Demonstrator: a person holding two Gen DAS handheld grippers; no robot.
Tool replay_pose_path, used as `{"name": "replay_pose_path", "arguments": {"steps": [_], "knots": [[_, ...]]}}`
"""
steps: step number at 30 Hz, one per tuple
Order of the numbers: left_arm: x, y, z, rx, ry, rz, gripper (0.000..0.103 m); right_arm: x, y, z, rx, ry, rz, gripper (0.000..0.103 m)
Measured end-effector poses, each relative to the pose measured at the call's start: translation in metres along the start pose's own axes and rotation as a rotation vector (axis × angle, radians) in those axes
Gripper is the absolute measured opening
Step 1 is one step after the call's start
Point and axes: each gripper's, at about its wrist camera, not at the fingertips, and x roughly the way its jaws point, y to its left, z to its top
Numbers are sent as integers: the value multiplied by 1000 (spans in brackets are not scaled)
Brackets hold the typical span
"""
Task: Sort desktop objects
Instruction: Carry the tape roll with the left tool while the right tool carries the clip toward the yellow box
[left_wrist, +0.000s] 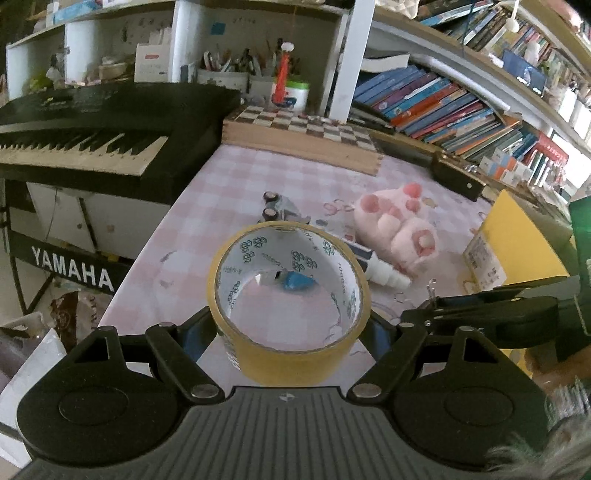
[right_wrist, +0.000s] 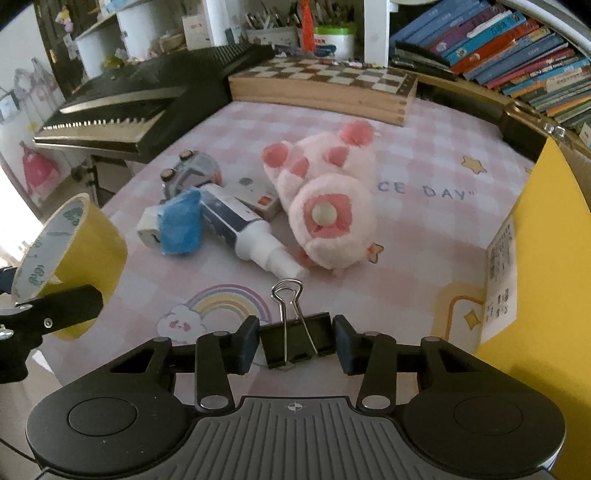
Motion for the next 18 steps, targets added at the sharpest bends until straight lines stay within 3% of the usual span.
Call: {"name": "replay_pose_path", "arguments": {"steps": [8,18], "knots": [[-31,0,5,9,-55,-51,80,-35,13,-1,39,-78,0,43],[-83,-3,18,74,-107,-178,80,-101,30,-18,146,-205,-26,43]]}}
